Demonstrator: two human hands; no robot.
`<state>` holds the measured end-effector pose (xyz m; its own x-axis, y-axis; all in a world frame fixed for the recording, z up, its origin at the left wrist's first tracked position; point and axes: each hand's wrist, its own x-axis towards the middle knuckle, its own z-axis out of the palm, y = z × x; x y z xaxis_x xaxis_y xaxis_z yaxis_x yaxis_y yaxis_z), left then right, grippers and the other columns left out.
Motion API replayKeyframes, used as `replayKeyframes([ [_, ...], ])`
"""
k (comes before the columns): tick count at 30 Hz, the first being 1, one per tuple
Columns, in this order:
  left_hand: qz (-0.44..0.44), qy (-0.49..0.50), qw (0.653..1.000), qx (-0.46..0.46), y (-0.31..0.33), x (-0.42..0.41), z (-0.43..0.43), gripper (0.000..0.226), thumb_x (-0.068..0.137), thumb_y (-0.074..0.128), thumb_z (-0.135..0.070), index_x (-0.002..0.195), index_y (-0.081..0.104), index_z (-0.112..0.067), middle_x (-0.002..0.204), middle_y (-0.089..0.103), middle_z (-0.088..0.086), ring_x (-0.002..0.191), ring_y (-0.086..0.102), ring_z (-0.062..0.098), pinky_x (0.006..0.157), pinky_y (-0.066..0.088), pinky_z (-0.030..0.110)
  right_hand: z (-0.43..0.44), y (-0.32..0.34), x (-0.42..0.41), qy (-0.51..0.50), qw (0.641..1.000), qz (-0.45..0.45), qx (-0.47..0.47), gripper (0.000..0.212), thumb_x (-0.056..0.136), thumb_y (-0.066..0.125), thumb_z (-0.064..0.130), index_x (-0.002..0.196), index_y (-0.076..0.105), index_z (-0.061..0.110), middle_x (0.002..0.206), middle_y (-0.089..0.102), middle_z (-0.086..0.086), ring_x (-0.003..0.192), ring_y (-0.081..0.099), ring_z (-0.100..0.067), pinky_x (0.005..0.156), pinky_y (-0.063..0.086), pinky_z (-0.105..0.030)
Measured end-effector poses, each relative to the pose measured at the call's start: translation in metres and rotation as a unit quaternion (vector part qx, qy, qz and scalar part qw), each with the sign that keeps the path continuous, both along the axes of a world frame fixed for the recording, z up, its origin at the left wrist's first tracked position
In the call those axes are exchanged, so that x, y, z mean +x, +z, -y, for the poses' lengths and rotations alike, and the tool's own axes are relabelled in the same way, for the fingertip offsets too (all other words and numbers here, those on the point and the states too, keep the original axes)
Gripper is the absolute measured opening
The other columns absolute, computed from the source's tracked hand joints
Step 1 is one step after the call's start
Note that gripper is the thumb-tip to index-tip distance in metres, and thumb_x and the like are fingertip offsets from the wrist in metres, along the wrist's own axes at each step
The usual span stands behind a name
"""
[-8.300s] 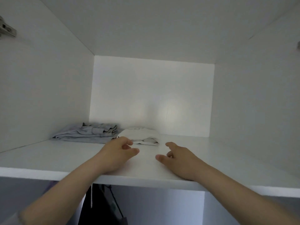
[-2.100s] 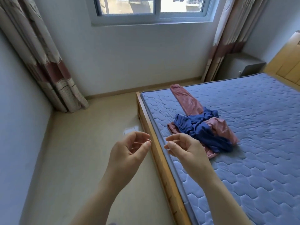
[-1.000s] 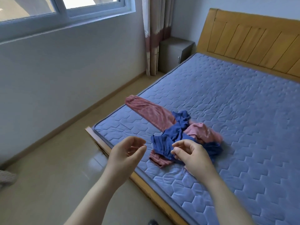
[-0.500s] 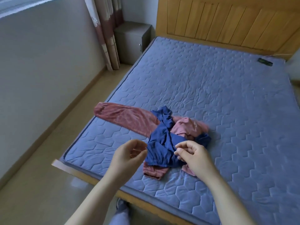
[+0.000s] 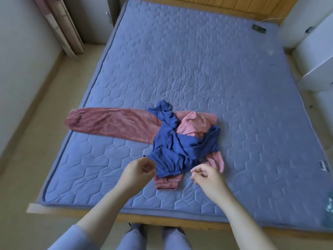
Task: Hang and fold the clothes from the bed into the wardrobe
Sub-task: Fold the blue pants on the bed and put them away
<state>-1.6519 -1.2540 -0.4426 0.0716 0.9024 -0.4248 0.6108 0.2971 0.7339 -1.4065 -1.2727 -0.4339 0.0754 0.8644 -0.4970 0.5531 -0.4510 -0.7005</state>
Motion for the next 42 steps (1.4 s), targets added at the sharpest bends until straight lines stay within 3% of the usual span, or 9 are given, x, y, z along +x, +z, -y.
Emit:
replayKeyframes([
  [3,-0.030,-0.009,0.999,-0.031,-0.028,0.006,-0.008,0.008,0.085,0.067,-0.019,0.093,0.067,-0.020,0.084,0.066,-0.013,0.076,0.061,0.001,0.065,0.043,0.013,-0.009,-0.027,0.003,0.028,0.999,0.026,-0.024,0.014,0.088,0.061,0.019,0.082,0.065,0.031,0.081,0.068,0.010,0.077,0.062,-0.001,0.063,0.042,-0.010],
  [5,-0.044,-0.007,0.998,-0.049,-0.047,0.011,-0.012,0.009,0.085,0.067,-0.019,0.094,0.067,-0.019,0.085,0.066,-0.010,0.077,0.061,0.005,0.065,0.044,0.015,-0.016,-0.047,0.006,0.046,0.997,0.044,-0.042,0.013,0.089,0.060,0.017,0.084,0.066,0.027,0.082,0.066,0.013,0.077,0.059,0.001,0.062,0.040,-0.008],
  [10,-0.083,-0.019,0.993,-0.081,-0.101,0.031,-0.022,0.008,0.086,0.064,-0.018,0.093,0.066,-0.017,0.091,0.065,-0.008,0.081,0.060,0.012,0.067,0.043,0.025,-0.030,-0.096,0.014,0.087,0.989,0.078,-0.092,0.011,0.089,0.059,0.016,0.092,0.069,0.018,0.091,0.068,0.009,0.087,0.060,-0.008,0.074,0.044,-0.017],
  [18,-0.122,-0.074,0.985,-0.097,-0.198,0.064,-0.035,0.019,0.085,0.062,-0.016,0.104,0.064,-0.012,0.108,0.060,0.004,0.100,0.060,0.024,0.079,0.046,0.032,-0.056,-0.174,0.024,0.114,0.982,0.082,-0.128,0.016,0.090,0.055,0.017,0.093,0.070,0.018,0.097,0.069,0.008,0.093,0.061,-0.010,0.085,0.049,-0.027],
  [22,-0.139,-0.096,0.980,-0.106,-0.246,0.075,-0.040,0.034,0.081,0.064,-0.012,0.115,0.063,-0.011,0.115,0.058,0.006,0.103,0.059,0.027,0.081,0.046,0.033,-0.065,-0.213,0.031,0.124,0.979,0.087,-0.134,0.015,0.090,0.055,0.016,0.094,0.070,0.017,0.097,0.069,0.006,0.093,0.061,-0.011,0.081,0.046,-0.023],
  [31,-0.239,-0.173,0.949,-0.114,-0.321,0.082,-0.044,0.040,0.083,0.062,-0.015,0.122,0.054,-0.016,0.117,0.053,0.003,0.109,0.049,0.027,0.087,0.046,0.039,-0.071,-0.272,0.044,0.126,0.976,0.091,-0.150,0.015,0.090,0.055,0.016,0.095,0.070,0.018,0.095,0.069,0.006,0.089,0.062,-0.011,0.080,0.047,-0.023],
  [36,-0.287,-0.185,0.936,-0.089,-0.346,0.082,-0.048,0.038,0.085,0.057,-0.010,0.121,0.053,-0.018,0.113,0.050,0.003,0.105,0.050,0.028,0.080,0.047,0.039,-0.068,-0.293,0.044,0.118,0.976,0.087,-0.162,0.015,0.090,0.055,0.017,0.095,0.069,0.019,0.094,0.069,0.006,0.090,0.061,-0.011,0.084,0.049,-0.027],
  [42,-0.252,-0.150,0.954,-0.059,-0.361,0.077,-0.059,0.028,0.086,0.053,-0.014,0.111,0.064,-0.015,0.101,0.061,0.008,0.092,0.058,0.033,0.068,0.041,0.036,-0.065,-0.308,0.042,0.109,0.977,0.071,-0.166,0.014,0.091,0.056,0.018,0.096,0.069,0.020,0.092,0.068,0.008,0.087,0.061,-0.008,0.081,0.049,-0.023],
])
